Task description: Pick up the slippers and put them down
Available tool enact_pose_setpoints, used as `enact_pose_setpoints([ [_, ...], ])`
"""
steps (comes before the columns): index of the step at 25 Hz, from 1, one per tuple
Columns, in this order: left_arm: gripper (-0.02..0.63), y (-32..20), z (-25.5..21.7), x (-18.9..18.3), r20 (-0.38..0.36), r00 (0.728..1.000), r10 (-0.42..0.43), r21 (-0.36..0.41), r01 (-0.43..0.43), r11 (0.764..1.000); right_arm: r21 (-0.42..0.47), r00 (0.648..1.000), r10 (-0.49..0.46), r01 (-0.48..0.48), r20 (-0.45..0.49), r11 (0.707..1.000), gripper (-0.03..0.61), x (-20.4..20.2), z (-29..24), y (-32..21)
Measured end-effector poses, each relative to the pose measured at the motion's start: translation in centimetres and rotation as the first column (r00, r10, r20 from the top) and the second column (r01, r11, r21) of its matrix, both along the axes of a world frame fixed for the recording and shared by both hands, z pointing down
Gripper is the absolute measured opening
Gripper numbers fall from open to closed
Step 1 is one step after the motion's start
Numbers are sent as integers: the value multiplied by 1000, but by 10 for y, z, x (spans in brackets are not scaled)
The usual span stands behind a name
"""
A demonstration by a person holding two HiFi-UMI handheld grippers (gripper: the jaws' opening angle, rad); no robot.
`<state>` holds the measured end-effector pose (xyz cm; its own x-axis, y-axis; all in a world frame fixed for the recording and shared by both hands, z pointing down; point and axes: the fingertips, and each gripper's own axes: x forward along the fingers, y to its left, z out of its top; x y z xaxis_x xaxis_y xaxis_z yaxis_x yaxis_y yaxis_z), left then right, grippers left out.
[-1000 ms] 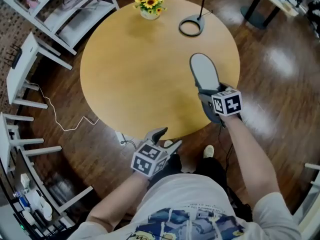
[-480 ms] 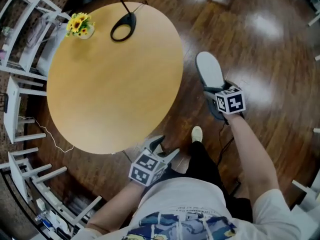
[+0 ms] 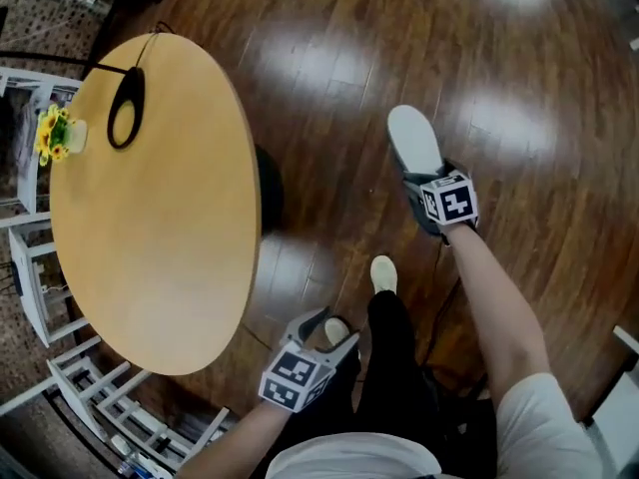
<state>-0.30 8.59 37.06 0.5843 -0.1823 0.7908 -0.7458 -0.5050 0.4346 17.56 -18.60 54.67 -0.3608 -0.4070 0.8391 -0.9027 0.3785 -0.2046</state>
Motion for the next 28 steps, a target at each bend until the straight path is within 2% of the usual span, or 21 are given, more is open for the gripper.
enact_pose_setpoints([
  [2,284,-8,43,9,1,1000,12,-10,-12,1000,-15,1000,26,-26,-1,1000,479,9,65,-7],
  [7,284,-13,169,25,1,1000,-19,-43,19,999,-52,999,32,-33,-15,998,479,12,249,-9],
  [11,284,-11,261,21,-12,998,-61,-49,60,997,-99,999,34,-36,-27,994,480,6,398,5],
  [14,284,0,310,16,-31,996,-83,-67,81,995,-104,997,56,-60,-47,993,480,8,479,14],
  [17,284,12,349,9,-17,997,-77,-94,75,993,-120,994,94,-99,-52,988,480,10,531,24],
  [20,284,18,384,4,14,998,-65,-129,66,989,-149,994,95,-102,-56,983,480,11,561,36],
  [25,284,6,420,4,56,997,-45,-165,54,985,-188,994,104,-106,-21,976,506,6,576,52],
  [28,284,-17,439,4,43,994,-105,-203,111,973,-177,996,93,-91,5,980,520,6,571,51],
])
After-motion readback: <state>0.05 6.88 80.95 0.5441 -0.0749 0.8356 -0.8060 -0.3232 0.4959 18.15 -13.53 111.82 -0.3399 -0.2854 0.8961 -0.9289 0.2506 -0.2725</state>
